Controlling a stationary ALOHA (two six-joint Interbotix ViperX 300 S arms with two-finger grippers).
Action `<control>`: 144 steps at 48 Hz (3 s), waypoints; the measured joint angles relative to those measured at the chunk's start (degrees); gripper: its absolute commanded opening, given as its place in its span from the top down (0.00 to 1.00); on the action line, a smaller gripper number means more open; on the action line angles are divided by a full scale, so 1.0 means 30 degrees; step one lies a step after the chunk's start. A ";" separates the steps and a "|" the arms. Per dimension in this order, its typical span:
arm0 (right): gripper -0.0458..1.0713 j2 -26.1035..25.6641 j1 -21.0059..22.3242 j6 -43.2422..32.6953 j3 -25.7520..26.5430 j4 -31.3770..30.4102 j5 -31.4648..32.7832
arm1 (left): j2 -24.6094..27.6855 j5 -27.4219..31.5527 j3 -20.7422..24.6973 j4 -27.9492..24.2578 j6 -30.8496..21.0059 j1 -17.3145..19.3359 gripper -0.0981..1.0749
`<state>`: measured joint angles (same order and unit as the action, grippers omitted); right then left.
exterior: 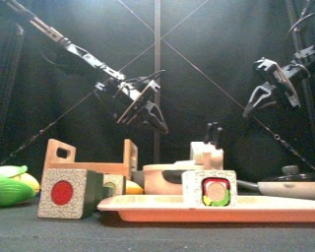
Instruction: Grab cleaver
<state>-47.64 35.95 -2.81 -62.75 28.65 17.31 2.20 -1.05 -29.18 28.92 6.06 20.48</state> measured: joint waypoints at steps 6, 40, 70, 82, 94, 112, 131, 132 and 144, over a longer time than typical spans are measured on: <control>0.63 0.0264 -0.2461 0.0029 -0.0146 0.1318 -0.0879 | -0.0850 -0.0674 -0.1201 -0.0703 -0.0029 -0.0732 0.54; 0.60 0.8789 -0.9521 0.0029 0.1143 0.2285 -1.0869 | -0.4570 -0.7383 -0.8086 -0.2959 -0.0029 -0.3750 0.51; 0.30 1.4238 -0.8057 0.0029 0.3281 0.3105 -1.2393 | -0.4980 -0.7471 -0.9199 -0.3750 -0.0088 -0.3838 0.34; 0.30 1.4883 -0.7764 -0.0029 0.3691 0.3486 -1.2012 | -0.5010 -0.7471 -0.9287 -0.3662 -0.0117 -0.3926 0.34; 0.30 1.4883 -0.8115 -0.0029 0.4512 0.4482 -1.1104 | -0.5039 -0.7500 -0.9346 -0.3633 -0.0088 -0.3926 0.34; 0.30 1.4941 -0.9668 -0.0059 0.6680 0.8701 -0.7295 | -0.5068 -0.7500 -0.9609 -0.3545 -0.0088 -0.3955 0.34; 0.30 1.5000 -1.0400 -0.0029 0.6709 1.2480 -0.7646 | -0.7764 -0.7500 -1.1221 -0.3545 -0.0088 -0.3633 0.34; 0.30 1.5000 -1.0400 -0.0029 0.6797 1.2451 -0.7646 | -0.7998 -0.7500 -1.1426 -0.3545 -0.0088 -0.3633 0.34; 0.30 1.4971 -1.0283 0.0000 0.8818 1.1543 -0.5420 | -1.0166 -0.7500 -1.2627 -0.3457 -0.0117 -0.3633 0.34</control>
<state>-2.72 5.10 -2.81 -36.30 63.28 1.05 -28.30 -23.55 -67.06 18.54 5.71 9.58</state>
